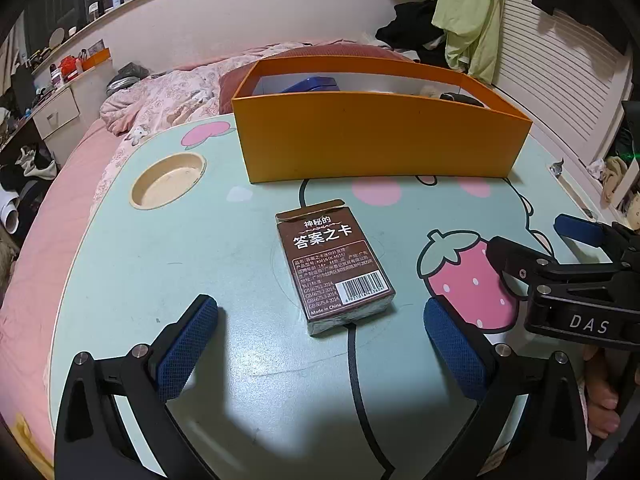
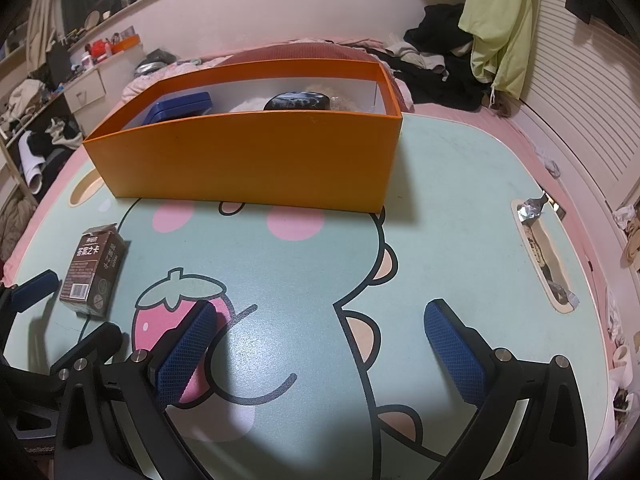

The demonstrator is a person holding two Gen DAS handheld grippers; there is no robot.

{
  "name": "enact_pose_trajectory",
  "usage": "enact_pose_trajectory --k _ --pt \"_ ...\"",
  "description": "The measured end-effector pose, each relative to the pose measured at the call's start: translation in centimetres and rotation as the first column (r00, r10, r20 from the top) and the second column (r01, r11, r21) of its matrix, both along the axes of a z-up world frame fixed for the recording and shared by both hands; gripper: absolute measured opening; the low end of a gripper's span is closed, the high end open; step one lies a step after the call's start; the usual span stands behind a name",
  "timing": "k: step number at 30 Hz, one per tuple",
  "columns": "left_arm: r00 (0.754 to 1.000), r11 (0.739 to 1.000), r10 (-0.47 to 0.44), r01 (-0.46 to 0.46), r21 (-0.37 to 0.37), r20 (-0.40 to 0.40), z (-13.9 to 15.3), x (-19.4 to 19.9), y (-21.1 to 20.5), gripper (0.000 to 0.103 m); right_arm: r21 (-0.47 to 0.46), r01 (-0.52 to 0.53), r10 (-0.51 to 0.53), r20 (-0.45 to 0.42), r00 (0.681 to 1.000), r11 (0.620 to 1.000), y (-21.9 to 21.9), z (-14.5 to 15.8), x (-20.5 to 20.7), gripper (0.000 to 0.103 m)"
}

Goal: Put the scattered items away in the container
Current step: 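Move the right tool over the orange box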

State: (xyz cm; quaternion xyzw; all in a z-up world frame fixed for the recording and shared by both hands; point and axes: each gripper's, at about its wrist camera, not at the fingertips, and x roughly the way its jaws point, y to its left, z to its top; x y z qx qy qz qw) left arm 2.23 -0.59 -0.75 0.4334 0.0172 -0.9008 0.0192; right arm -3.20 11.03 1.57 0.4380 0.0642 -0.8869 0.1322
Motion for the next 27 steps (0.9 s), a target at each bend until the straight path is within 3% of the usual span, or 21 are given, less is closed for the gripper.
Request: enact_pose_trajectory --k 13,21,27 --pt "1.0 1.0 -0.001 0.001 0.001 -0.001 0.2 0.0 0.0 0.103 0.018 -0.052 0.052 0.016 0.999 0.998 -1.2 0.2 0.5 0.101" --pt "1.0 1.0 -0.001 0.001 0.001 -0.002 0.3 0.0 0.0 0.103 0.055 -0.055 0.061 -0.121 0.991 0.997 -1.8 4.5 1.3 0.095" --pt "1.0 1.0 -0.001 0.001 0.001 -0.002 0.3 0.0 0.0 0.103 0.044 -0.058 0.064 -0.153 0.986 0.997 -2.1 6.3 0.9 0.095"
